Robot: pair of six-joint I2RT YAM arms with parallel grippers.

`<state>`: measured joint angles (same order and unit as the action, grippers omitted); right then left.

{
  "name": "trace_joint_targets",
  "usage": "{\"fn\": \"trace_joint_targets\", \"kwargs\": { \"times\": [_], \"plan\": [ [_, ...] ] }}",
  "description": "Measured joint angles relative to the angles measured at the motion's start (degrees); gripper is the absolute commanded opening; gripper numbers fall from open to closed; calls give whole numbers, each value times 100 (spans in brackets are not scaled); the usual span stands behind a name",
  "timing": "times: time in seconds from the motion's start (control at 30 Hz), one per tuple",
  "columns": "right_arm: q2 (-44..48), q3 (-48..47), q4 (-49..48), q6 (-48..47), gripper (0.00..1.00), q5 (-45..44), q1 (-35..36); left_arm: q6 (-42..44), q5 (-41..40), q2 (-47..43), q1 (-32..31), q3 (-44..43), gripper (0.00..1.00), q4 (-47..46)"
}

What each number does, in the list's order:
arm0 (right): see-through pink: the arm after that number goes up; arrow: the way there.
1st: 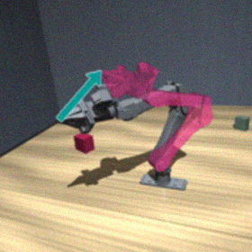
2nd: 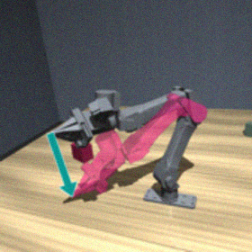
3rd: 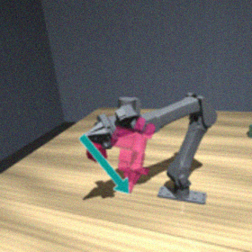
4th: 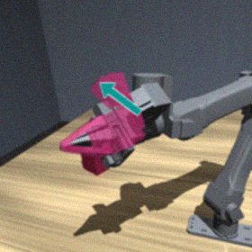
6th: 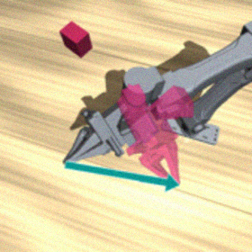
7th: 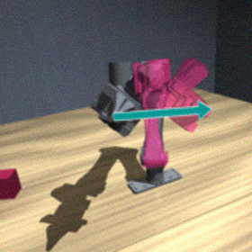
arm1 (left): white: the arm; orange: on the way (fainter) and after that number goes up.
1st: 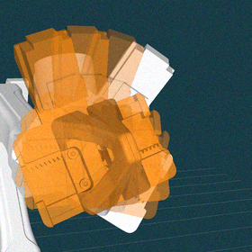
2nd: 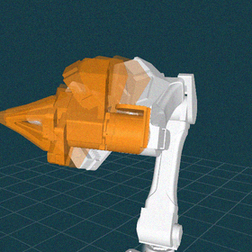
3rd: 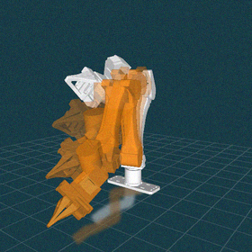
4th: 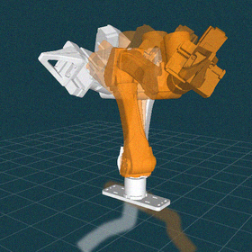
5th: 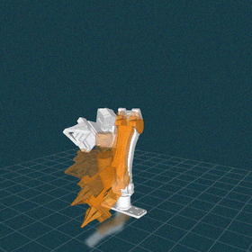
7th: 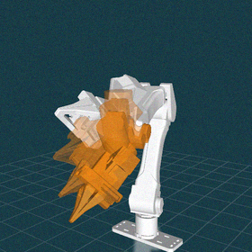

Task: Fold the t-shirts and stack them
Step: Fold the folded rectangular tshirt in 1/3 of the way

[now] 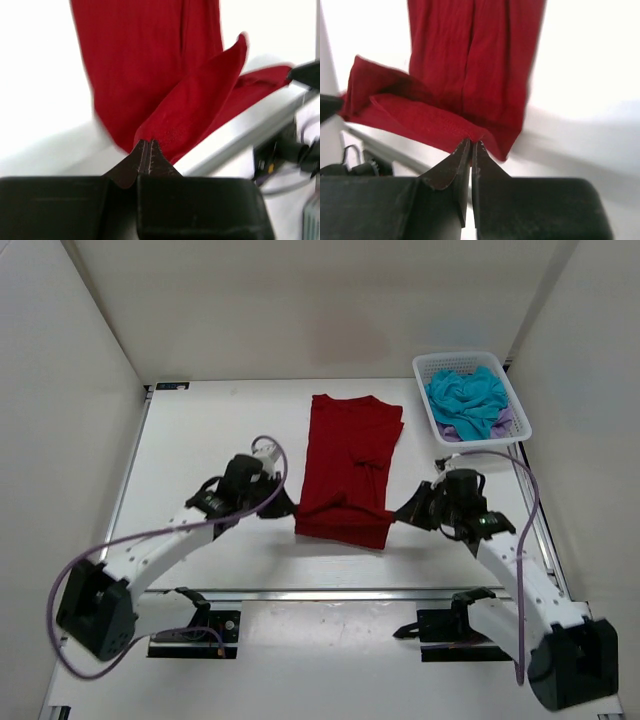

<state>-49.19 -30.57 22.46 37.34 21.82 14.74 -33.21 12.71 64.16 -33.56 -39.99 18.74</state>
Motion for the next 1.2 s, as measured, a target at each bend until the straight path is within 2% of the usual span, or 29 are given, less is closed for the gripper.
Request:
{"fn": "trace_joint_targets", "kwargs": {
  "times": [0.2, 0.4, 0.57, 0.67, 0.7, 0.77, 0.8, 0.83, 0.87, 0.9, 0.93, 0.97, 1.0, 1.03, 1.07, 1.1, 1.17, 1.2],
  "plan": [
    [-1825, -964, -540, -651, 0, 179, -466, 284, -74, 2144, 319, -1655, 0, -208],
    [-3121, -1613, -1080, -824, 0, 258, -839, 302, -157, 3904, 544, -2994, 0, -201],
    [-4218, -2326, -1355, -907, 0, 356, -1036, 273, -199, 4675, 645, -3845, 2, -160],
    [-4747, -2632, -1523, -907, 0, 398, -1106, 164, -170, 4916, 769, -3967, 6, -378],
    [-4881, -2695, -1574, -907, 3, 435, -1126, 94, -166, 4959, 817, -3952, 7, -431],
    [-5101, -2785, -1672, -885, 11, 509, -1158, -28, -157, 4988, 907, -3871, 21, -614],
    [-5178, -2828, -1698, -872, 14, 535, -1169, -90, -149, 4986, 949, -3818, 24, -721],
    [-5248, -2881, -1720, -866, 19, 551, -1176, -155, -162, 4986, 984, -3792, 37, -807],
    [-5292, -2931, -1744, -846, 23, 564, -1189, -179, -175, 4986, 1025, -3777, 62, -887],
    [-5313, -2975, -1759, -835, 29, 568, -1202, -214, -166, 4983, 1069, -3775, 68, -940],
    [-5316, -3021, -1768, -817, 33, 577, -1217, -264, -151, 4975, 1108, -3775, 71, -1001],
    [-5307, -3067, -1792, -824, 34, 579, -1222, -317, -151, 4955, 1137, -3768, 69, -1045],
    [-5278, -3095, -1827, -837, 35, 570, -1222, -367, -160, 4916, 1167, -3744, 61, -1091],
    [-5217, -3099, -1843, -846, 32, 557, -1217, -424, -164, 4833, 1198, -3668, 57, -1180],
    [-5119, -3073, -1845, -850, 22, 514, -1207, -444, -190, 4671, 1213, -3469, 53, -1344],
    [-4968, -3001, -1873, -874, 17, 466, -1174, -470, -208, 4454, 1204, -3211, 51, -1458],
    [-4555, -2747, -1928, -920, 0, 348, -1084, -496, -282, 3943, 1067, -2643, 48, -1668],
    [-4330, -2612, -1945, -935, 0, 286, -986, -507, -313, 3698, 927, -2361, 48, -1790]
  ]
}}
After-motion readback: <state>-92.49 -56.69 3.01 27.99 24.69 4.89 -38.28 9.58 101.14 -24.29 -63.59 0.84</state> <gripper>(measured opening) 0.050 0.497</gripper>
